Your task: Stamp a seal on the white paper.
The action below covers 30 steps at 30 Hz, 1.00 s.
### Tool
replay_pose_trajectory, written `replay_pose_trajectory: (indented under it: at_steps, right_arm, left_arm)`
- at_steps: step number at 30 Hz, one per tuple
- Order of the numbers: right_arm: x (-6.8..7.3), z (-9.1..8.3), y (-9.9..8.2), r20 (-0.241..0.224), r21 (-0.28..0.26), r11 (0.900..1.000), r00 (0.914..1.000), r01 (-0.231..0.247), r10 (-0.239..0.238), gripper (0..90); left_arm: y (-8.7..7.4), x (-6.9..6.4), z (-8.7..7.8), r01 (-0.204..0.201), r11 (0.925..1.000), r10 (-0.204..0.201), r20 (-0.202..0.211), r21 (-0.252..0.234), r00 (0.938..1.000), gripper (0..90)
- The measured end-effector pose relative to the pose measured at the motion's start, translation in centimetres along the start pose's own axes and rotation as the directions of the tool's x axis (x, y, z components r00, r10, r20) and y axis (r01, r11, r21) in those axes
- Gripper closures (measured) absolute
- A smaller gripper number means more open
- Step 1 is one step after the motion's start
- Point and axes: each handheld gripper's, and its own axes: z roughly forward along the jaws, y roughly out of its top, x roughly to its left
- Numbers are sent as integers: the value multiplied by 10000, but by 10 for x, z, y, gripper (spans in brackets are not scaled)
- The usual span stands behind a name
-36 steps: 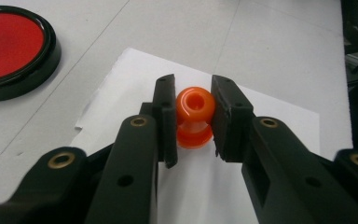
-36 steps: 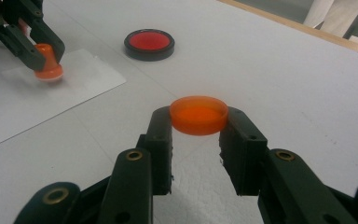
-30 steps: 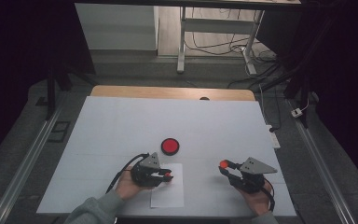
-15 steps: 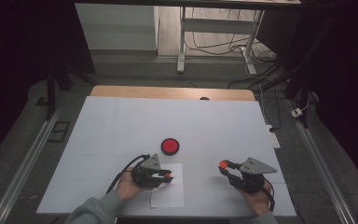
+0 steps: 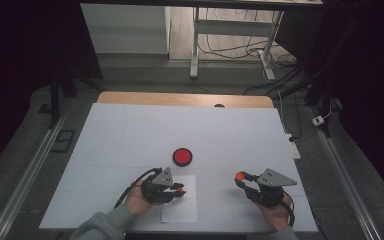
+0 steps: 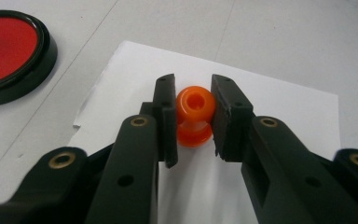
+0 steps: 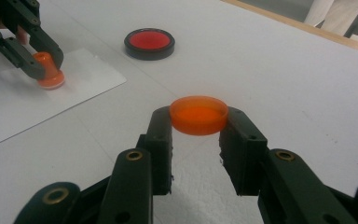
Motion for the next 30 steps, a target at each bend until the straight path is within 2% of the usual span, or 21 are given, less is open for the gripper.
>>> replay_pose_trajectory:
  at_steps: [4,10,17,22,30]
  right_arm:
    - [0,0,0,6,-6,10000,10000,-29,29,647]
    - [1,-1,0,15,16,10000,10000,-13,13,648]
    - [1,-1,0,20,23,10000,10000,-32,32,647]
    - [1,-1,0,51,51,10000,10000,32,-33,647]
    - [1,-1,0,40,63,10000,10000,41,-41,647]
  left_arm:
    - [-2,-3,0,-20,9999,18,-171,-133,9999,730]
    - [-1,-6,0,-149,9999,150,-393,23,9991,732]
    - [1,-7,0,20,9998,-11,-499,176,9988,733]
    - [1,-10,0,-58,9998,70,-657,196,9978,733]
    - [-1,-9,0,6,10000,-3,-613,54,9981,734]
